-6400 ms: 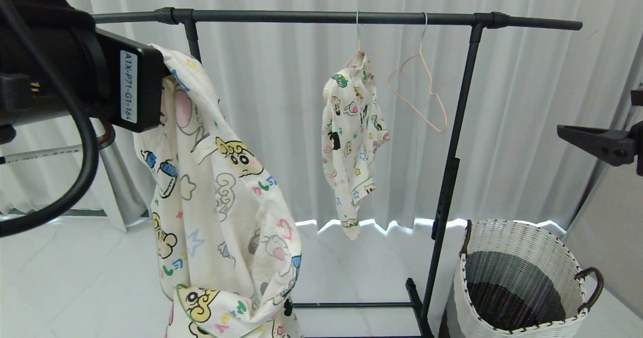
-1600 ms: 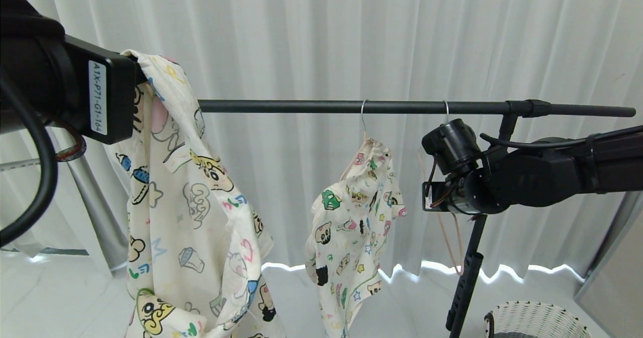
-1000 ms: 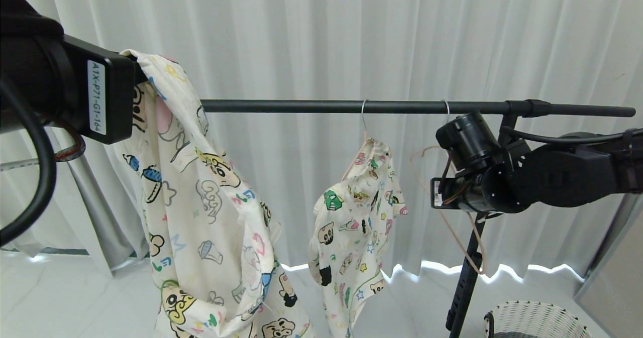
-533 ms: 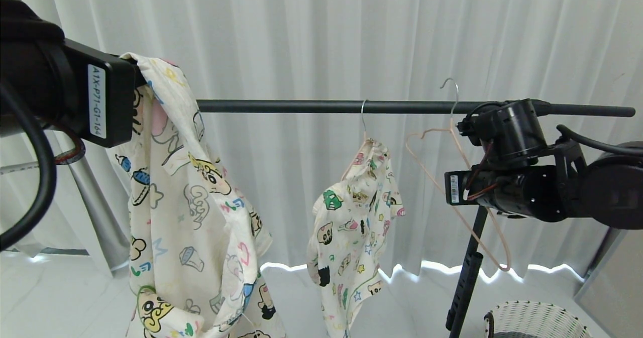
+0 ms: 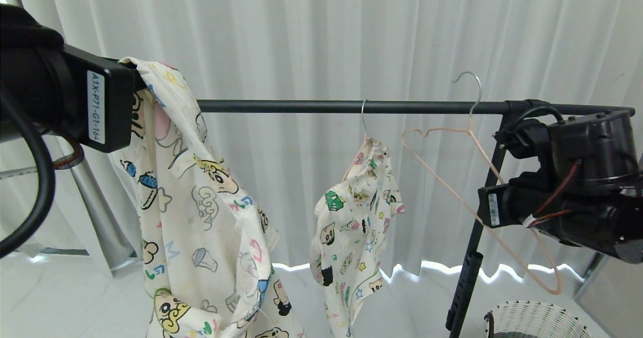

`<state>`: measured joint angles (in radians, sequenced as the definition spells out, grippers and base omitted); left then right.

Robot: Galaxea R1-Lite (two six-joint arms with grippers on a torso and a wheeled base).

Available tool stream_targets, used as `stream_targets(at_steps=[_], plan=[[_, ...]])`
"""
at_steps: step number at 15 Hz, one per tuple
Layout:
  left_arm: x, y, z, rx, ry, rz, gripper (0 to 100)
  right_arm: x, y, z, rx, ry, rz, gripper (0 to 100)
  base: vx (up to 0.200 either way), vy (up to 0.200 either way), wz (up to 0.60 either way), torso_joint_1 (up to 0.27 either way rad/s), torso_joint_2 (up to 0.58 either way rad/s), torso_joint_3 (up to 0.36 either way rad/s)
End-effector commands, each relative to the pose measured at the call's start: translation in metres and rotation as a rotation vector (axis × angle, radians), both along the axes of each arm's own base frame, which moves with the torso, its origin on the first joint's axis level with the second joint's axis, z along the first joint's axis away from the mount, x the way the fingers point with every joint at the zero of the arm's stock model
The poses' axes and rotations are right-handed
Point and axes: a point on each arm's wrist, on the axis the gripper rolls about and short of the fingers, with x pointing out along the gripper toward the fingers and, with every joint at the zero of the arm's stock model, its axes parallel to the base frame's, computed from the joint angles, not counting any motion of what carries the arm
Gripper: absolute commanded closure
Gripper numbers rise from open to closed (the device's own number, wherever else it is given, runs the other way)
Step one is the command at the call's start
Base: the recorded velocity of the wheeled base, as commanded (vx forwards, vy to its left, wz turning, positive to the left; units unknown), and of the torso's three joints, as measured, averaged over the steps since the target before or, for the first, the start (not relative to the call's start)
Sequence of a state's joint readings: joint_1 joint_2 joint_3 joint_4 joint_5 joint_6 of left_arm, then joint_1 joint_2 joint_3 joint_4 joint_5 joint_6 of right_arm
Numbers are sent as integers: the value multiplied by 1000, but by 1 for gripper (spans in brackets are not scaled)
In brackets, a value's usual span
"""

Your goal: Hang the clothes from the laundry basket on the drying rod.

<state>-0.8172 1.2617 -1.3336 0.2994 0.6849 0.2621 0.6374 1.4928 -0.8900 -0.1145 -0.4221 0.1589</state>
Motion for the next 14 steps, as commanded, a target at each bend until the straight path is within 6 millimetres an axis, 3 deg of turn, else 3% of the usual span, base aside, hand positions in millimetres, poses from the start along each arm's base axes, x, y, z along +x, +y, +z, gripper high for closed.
stream_targets(at_steps=[1, 3, 8, 14], plan=[[0, 0, -1, 2, 2, 2, 100, -24, -18, 3, -2, -25, 14, 100, 0, 0, 0, 0, 0, 0], [0, 0, -2, 7, 3, 9, 100, -39, -29, -3, -7, -17, 14, 100, 0, 0, 0, 0, 0, 0], [-3, 4, -10, 26, 17, 23, 100, -66, -46, -8, 21, -27, 57, 100, -200, 0, 0, 4, 3, 4], [-3, 5, -28, 72, 54, 45, 100, -101, -43, 0, 92, -56, 333, 100, -200, 0, 0, 2, 6, 6]])
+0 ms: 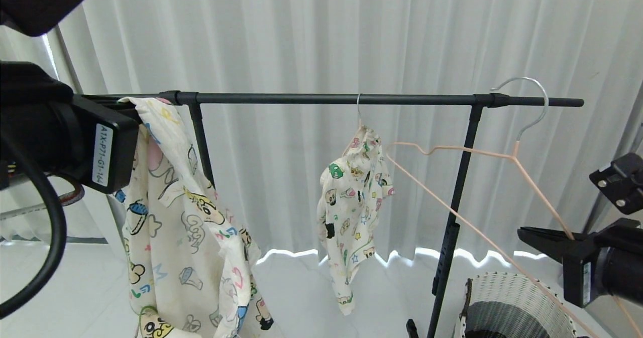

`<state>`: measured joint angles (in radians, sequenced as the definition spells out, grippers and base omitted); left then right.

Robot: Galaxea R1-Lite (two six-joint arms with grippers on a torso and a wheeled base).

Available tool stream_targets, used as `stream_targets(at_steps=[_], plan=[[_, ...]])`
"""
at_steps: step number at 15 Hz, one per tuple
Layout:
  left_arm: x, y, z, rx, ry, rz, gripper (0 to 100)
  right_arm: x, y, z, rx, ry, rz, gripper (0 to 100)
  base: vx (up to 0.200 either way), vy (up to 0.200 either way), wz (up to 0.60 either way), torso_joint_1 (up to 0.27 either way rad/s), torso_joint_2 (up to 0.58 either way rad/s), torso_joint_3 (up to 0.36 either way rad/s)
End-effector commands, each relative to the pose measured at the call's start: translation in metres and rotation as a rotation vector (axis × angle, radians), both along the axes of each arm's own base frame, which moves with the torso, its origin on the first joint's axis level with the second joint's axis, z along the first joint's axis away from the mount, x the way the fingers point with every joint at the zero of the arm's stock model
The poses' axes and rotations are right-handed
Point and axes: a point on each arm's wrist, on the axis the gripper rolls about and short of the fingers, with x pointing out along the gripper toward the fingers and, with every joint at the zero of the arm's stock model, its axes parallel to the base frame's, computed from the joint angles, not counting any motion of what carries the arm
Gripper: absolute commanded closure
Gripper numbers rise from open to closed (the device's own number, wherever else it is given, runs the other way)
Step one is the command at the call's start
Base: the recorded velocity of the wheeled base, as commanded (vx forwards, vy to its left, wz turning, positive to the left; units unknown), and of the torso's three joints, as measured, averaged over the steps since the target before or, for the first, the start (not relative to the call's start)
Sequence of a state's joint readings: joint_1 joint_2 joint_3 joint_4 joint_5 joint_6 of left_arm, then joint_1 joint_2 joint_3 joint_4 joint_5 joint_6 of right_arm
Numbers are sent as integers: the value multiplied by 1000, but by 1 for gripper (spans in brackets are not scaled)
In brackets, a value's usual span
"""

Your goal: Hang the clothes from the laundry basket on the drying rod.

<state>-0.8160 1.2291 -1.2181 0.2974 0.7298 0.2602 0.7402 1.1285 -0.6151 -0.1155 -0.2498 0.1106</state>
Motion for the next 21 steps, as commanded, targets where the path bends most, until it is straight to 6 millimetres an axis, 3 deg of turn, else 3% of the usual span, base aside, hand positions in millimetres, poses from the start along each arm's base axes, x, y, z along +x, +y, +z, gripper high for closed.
stream_targets(at_steps=[1, 4, 9, 15, 21], plan=[[0, 0, -6, 13, 15, 2, 100, -17, 3, 1, 20, -16, 103, 100, -200, 0, 0, 2, 7, 2], [4, -5, -27, 29, 29, 1, 100, -48, 14, -8, 29, 7, 317, 100, -200, 0, 0, 2, 7, 4], [12, -12, -62, 16, 68, 44, 100, -79, 29, -11, 95, 97, 527, 100, 0, 0, 0, 0, 0, 0], [38, -35, -88, -116, 140, 175, 100, -79, 40, -15, 71, 111, 549, 100, 0, 0, 0, 0, 0, 0], [62, -11, -98, -116, 135, 376, 100, -73, 64, -21, 96, 125, 539, 100, 0, 0, 0, 0, 0, 0]])
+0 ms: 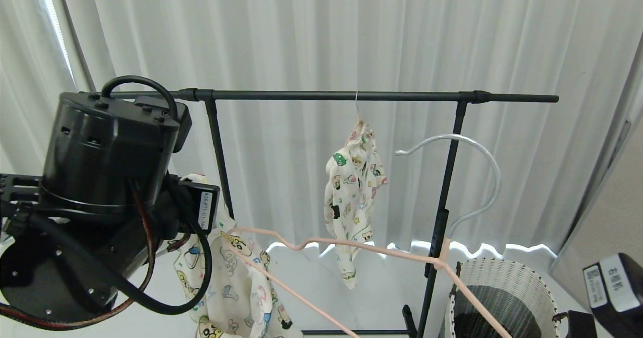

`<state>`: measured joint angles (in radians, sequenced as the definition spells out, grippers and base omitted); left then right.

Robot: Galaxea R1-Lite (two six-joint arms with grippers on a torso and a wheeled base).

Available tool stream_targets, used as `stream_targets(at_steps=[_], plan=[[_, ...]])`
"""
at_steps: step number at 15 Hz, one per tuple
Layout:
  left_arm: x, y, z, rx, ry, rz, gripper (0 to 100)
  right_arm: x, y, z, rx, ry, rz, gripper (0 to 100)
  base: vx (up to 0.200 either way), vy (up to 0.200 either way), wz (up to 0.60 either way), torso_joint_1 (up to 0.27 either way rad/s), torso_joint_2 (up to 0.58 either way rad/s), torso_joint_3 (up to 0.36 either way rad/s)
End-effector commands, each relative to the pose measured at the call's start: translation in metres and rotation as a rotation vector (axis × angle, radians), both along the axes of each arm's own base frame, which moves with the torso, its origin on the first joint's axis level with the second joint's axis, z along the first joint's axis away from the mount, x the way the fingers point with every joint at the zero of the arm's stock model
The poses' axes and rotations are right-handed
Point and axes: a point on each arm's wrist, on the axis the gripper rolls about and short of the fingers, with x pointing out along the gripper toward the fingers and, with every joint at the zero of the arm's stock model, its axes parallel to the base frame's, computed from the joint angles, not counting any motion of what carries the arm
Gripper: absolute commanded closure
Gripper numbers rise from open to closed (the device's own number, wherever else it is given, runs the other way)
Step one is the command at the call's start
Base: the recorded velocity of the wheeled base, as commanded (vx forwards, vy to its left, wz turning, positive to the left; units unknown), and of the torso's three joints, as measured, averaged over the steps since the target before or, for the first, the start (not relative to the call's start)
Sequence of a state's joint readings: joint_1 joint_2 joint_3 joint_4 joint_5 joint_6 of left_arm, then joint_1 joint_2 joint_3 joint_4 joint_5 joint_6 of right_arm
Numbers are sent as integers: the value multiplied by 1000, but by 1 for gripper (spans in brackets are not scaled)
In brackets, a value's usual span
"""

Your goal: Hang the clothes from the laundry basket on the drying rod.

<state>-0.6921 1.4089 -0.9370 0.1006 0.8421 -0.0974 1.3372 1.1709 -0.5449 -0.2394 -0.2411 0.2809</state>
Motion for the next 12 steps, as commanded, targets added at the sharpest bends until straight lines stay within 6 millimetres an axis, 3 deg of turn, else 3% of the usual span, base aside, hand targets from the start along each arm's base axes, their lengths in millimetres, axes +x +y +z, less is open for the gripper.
stream_targets(at_steps=[1, 4, 12], plan=[[7, 9, -3, 9, 6, 57, 100, 2, 9, -7, -37, 11, 5, 100, 0, 0, 0, 0, 0, 0], [3, 5, 0, -20, -8, 42, 100, 5, 17, -14, -64, 32, 16, 100, 0, 0, 0, 0, 0, 0], [5, 2, 0, -125, -32, 83, 100, 22, 77, -33, 40, 137, -50, 100, 0, 0, 0, 0, 0, 0]])
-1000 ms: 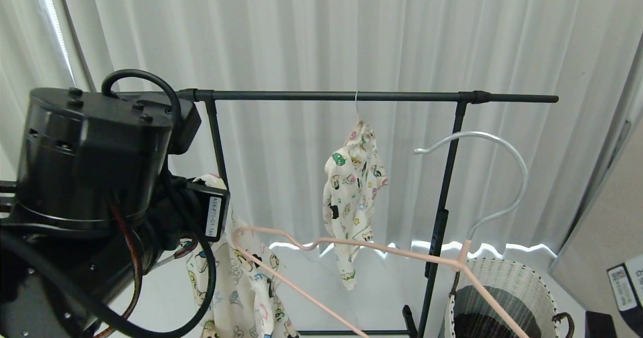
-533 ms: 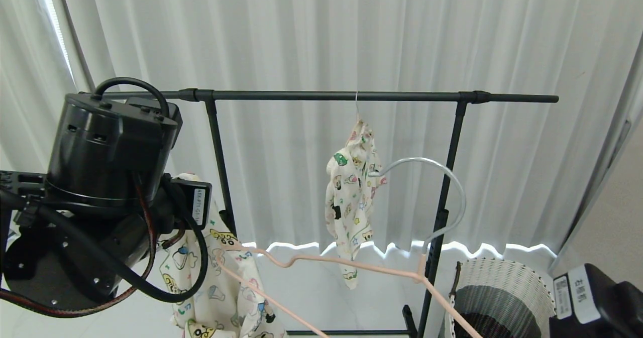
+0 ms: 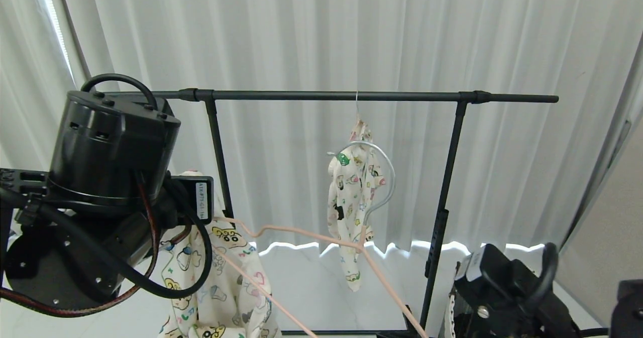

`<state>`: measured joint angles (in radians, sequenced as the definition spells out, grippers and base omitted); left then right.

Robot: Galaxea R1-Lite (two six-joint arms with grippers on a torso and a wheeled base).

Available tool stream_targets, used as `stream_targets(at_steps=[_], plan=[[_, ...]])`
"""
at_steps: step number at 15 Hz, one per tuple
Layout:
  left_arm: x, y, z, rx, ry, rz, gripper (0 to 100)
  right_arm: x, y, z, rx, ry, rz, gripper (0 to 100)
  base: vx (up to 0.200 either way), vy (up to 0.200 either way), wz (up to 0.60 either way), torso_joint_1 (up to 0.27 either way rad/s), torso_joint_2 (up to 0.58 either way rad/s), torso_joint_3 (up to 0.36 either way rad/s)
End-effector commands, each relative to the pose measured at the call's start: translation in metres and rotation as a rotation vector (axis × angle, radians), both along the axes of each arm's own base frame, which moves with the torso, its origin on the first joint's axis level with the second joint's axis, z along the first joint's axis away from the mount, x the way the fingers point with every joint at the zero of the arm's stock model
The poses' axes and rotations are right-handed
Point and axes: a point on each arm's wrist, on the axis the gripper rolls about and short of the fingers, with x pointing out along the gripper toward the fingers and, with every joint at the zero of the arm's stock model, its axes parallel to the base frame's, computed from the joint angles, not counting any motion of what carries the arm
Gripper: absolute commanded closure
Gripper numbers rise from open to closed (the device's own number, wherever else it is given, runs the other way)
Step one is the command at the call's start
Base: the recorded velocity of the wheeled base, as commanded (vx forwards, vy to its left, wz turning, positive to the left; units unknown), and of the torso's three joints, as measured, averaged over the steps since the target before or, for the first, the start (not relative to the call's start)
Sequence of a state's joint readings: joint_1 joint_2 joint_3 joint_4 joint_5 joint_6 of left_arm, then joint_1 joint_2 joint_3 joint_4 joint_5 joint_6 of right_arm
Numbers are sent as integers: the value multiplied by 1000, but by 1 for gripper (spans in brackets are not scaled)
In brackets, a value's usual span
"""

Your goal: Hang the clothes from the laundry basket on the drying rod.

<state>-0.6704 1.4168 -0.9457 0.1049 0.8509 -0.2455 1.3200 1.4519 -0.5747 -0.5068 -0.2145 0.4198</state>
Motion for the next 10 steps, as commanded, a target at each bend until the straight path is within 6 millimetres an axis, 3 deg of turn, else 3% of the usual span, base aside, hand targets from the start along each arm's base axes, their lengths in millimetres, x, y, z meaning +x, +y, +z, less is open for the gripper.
stream_targets(at_steps=[1, 7, 10], plan=[[1, -1, -1, -1, 2, 2, 100, 5, 16, -11, -40, 19, -8, 100, 0, 0, 0, 0, 0, 0], [1, 0, -1, -9, 1, 5, 100, 20, 36, -11, -40, 19, -46, 100, 0, 0, 0, 0, 0, 0], [-3, -4, 0, -39, -10, -8, 100, 33, 57, -16, -32, 9, -88, 100, 0, 0, 0, 0, 0, 0]])
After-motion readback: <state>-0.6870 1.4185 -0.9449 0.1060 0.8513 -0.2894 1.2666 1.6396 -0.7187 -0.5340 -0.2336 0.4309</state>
